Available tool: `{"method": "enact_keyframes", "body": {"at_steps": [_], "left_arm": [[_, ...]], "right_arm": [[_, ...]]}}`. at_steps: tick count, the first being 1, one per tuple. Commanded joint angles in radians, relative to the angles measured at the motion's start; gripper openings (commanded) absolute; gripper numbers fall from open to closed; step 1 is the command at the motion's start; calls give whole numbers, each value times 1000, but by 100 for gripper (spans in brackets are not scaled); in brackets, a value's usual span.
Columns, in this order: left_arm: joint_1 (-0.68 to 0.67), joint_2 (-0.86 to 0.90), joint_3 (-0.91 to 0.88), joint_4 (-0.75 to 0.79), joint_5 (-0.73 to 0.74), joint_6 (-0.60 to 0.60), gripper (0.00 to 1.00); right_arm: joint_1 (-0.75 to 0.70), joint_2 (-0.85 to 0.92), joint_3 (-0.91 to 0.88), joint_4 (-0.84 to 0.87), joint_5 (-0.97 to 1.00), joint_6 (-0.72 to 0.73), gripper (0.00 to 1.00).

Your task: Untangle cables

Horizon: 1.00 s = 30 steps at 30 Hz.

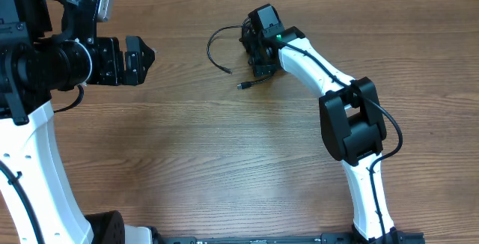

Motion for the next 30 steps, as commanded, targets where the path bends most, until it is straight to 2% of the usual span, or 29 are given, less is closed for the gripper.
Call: {"method": "enact_keyframes", "body": {"at_steps": [1,3,4,14,18,19,20,21,24,27,30], "left_arm": [[-2,-3,-4,-2,14,27,100],[-2,-3,-4,-2,14,27,100],[-3,-3,-4,-2,14,27,100],[-2,-3,-5,-2,14,27,100],[-3,-3,-5,-2,14,27,100],[-2,-3,-5,-2,14,27,100],[-2,-3,-5,-2,14,27,100],[-3,-3,-5,-2,14,27,100],[-2,-3,-5,-2,14,27,100],[-2,-3,-5,-2,14,27,100],[-3,2,-6,-2,14,38,100]], "right_arm": [[-2,-42,0,0,71,53,63],[-2,-40,0,0,78,50,45],[-2,-40,0,1,81,50,41],[-2,28,0,3,77,50,40],[-2,37,0,16,72,50,24],[-2,38,0,17,68,50,19],[-2,39,0,17,62,50,6],[-2,39,0,18,45,50,4],[-3,36,2,80,-121,-19,4],[-13,17,3,205,-286,-152,4],[-18,-37,3,261,-363,-214,4]]}}
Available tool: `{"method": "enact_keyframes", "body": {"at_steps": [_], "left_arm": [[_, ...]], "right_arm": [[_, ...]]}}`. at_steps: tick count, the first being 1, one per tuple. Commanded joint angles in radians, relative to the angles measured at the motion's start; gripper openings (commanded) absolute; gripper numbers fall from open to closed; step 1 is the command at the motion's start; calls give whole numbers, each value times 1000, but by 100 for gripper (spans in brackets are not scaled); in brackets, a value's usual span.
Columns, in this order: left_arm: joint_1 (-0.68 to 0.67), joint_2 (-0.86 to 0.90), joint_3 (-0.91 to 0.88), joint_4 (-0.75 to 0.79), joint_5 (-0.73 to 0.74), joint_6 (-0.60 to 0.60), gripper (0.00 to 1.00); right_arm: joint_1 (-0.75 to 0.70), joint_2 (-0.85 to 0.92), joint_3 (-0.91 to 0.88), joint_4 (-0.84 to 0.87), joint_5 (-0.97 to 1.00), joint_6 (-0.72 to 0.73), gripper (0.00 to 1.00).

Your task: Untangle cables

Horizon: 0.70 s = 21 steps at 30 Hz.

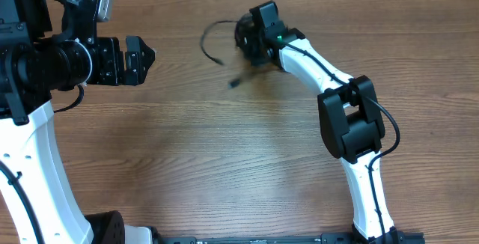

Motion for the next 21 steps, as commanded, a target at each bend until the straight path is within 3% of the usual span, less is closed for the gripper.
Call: {"method": "enact_keyframes", "body": {"at_steps": [1,5,7,10,14,15,17,18,21], "left_arm": [[-3,5,-5,-2,11,44,100],[-4,24,-5,-2,12,50,100],[-8,41,-5,-2,12,50,100],[-19,71,-5,-2,12,49,100],[-48,109,-5,-2,12,49,100],[-55,117,-5,-2,12,49,100],[-68,124,-5,-2,12,49,97],[-75,124,-5,-2,11,49,96],[-82,122,-5,-2,11,49,95]], "right_arm": [[-8,-88,5,26,-170,-151,4],[-8,-215,5,22,-170,-405,4],[-4,-283,5,-4,-174,-624,4],[-1,-369,5,-145,-94,-873,4],[-1,-397,4,-275,42,-914,7],[-1,-392,0,-281,41,-913,28],[-1,-381,-10,-266,34,-906,49],[0,-378,-14,-255,19,-906,52],[3,-357,-25,-196,-53,-888,39]]}}
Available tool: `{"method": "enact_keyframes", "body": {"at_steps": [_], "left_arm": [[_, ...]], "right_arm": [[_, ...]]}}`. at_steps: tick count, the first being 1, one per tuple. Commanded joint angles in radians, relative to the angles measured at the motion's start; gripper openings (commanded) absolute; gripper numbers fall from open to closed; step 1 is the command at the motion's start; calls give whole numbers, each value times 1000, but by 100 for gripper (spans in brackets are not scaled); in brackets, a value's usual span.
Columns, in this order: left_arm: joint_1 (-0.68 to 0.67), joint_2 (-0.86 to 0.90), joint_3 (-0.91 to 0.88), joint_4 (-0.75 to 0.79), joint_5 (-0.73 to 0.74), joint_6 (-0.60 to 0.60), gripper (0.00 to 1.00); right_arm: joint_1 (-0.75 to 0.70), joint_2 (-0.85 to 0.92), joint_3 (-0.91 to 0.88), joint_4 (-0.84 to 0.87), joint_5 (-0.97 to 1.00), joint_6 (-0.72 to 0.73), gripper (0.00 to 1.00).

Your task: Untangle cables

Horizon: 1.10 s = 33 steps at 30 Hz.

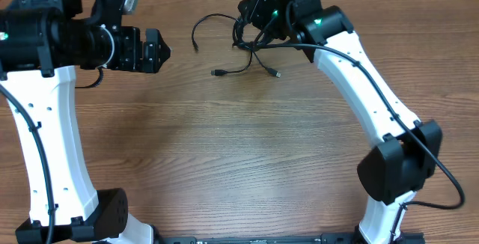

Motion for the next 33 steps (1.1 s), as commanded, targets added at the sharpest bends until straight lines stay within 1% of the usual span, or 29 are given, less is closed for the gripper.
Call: {"method": "enact_keyframes", "body": {"at_steps": [1,2,3,4,7,8,9,10,11,14,15,16,17,19,22,25,27,28,30,33], "left_arm": [[-8,-7,-3,-2,10,22,95],[-8,-7,-3,-2,10,22,95],[-8,-7,-3,-2,10,22,95],[-8,-7,-3,-2,10,22,95],[-9,-7,-3,-2,11,22,94],[-9,-7,-3,-2,11,22,90],[-8,-7,-3,-2,11,22,81],[-8,-7,-3,-2,11,22,73],[-8,-7,-3,-2,11,22,69],[-9,-7,-3,-2,11,22,70],[-9,-7,-3,-2,11,22,67],[-9,-7,-3,-2,11,22,64],[-9,-7,-3,-2,11,22,63],[-9,-7,-3,-2,11,22,62],[-9,-7,-3,-2,11,22,62],[-9,-7,-3,-2,11,22,62],[-9,-7,-3,-2,11,21,62],[-9,-7,-3,-2,11,21,62],[-9,-7,-3,-2,11,21,62],[-9,-7,-3,-2,11,21,62]], "right_arm": [[6,52,-22,51,-40,-9,43],[10,61,-22,67,-42,14,59],[11,75,-22,85,-41,47,67],[13,90,-22,98,-39,81,79],[16,148,-22,124,-32,179,79],[18,167,-22,131,-31,193,81],[23,198,-22,142,-32,193,84],[27,220,-22,147,-32,193,89],[34,242,-22,148,-31,193,92],[54,322,-22,157,-32,194,93],[58,338,-22,162,-32,195,90],[63,353,-22,168,-32,197,80],[68,368,-22,178,-32,197,72],[76,382,-22,192,-27,197,72],[86,386,-22,208,18,196,77],[89,386,-22,234,68,197,78],[89,386,-22,240,137,264,76],[89,386,-22,240,189,366,71],[89,386,-22,235,221,481,71],[87,386,-22,194,258,753,71]]}}
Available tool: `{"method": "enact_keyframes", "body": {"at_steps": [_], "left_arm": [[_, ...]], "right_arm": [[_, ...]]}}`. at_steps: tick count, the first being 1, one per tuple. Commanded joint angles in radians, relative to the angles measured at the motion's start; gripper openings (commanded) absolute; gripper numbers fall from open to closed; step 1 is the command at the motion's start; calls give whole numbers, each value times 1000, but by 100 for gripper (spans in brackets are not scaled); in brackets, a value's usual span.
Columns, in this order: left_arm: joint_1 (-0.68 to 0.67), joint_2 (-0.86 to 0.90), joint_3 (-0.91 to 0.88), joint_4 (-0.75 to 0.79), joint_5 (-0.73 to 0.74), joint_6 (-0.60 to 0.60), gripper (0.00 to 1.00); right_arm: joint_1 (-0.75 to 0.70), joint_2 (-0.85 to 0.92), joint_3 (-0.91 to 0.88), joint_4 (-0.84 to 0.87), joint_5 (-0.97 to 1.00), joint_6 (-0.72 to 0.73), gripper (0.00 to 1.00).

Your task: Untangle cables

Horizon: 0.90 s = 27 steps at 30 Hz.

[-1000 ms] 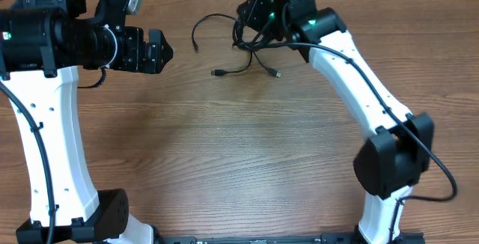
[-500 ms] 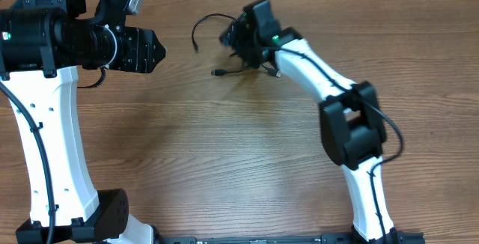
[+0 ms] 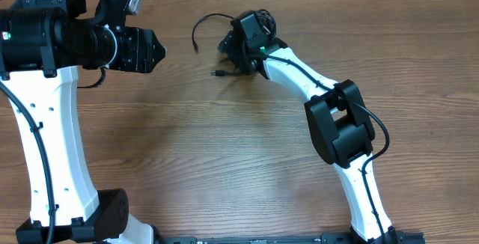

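A tangle of thin black cables (image 3: 224, 31) lies at the back middle of the wooden table (image 3: 224, 162). One loose end curls out to the left (image 3: 196, 33), and a small plug (image 3: 216, 72) rests just in front. My right gripper (image 3: 236, 51) is low over the tangle with its fingers buried in the cables, apparently shut on them. My left gripper (image 3: 152, 51) hovers to the left of the cables, pointing at them and holding nothing. Its fingers are seen edge-on, so their gap does not show.
The right arm's elbow block (image 3: 340, 128) stands over the right middle of the table. The left arm's white column (image 3: 52, 139) rises along the left edge. The table's far edge runs close behind the cables.
The right arm has folded down: its gripper went from high behind the tangle to low on its front left side. The loose end and plug lie about where they were. The left arm barely moved.
At first my right gripper sat on the tangle right of centre, with the left gripper waiting far left. Then the cables were blurred and shifted left. Later the right arm stood tall with the cables further left and back. Now the gripper is low again.
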Motion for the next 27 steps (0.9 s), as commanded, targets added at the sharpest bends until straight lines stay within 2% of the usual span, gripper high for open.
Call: {"method": "enact_keyframes", "body": {"at_steps": [1,5,9,16,27], "left_arm": [[-3,-7,-3,-2,11,7,62],[-3,-7,-3,-2,11,7,62],[-3,-7,-3,-2,11,7,62],[-11,-7,-3,-2,11,7,62],[-85,-7,-3,-2,10,7,62]], "right_arm": [[-3,-19,3,-27,100,393,72],[-3,-19,3,6,119,542,71],[-5,-19,3,32,162,584,66],[-20,10,3,35,205,560,39],[-35,66,3,96,164,465,41]]}}
